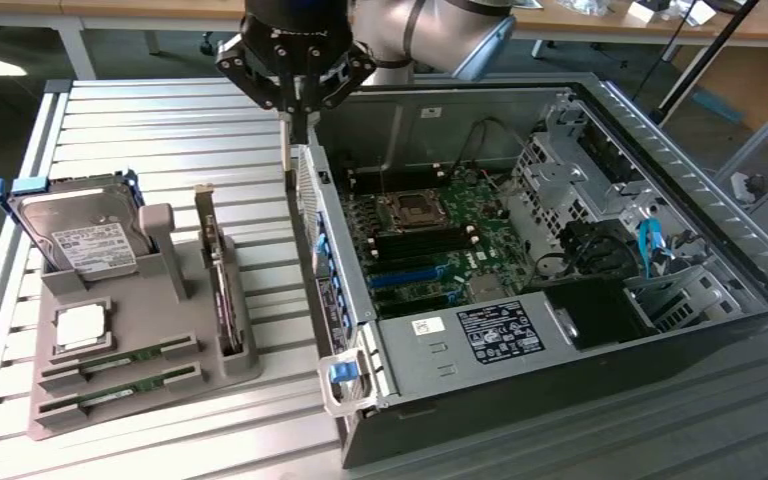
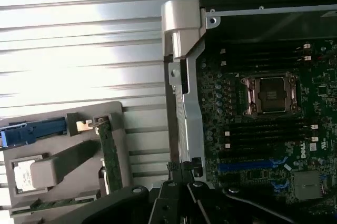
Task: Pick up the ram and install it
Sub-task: 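Reach for the ram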
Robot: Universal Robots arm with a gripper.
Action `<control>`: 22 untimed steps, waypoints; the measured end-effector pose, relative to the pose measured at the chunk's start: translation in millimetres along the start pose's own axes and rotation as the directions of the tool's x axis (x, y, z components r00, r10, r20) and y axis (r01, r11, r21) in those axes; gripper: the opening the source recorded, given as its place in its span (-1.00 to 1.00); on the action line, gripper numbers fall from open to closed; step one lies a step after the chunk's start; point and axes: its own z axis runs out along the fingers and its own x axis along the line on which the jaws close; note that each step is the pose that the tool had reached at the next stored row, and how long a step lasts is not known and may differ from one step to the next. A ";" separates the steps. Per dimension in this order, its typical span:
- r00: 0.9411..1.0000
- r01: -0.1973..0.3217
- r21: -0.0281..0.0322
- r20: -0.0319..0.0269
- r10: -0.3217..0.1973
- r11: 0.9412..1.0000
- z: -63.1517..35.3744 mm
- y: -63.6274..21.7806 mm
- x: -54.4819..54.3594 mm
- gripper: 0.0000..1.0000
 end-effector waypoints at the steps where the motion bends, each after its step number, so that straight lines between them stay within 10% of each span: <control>1: 1.000 0.000 0.000 0.000 0.000 1.000 -0.1 -0.3 4.5 -0.79; 22: 1.000 0.000 -0.001 0.007 0.000 1.000 -3.6 -9.1 121.3 -0.79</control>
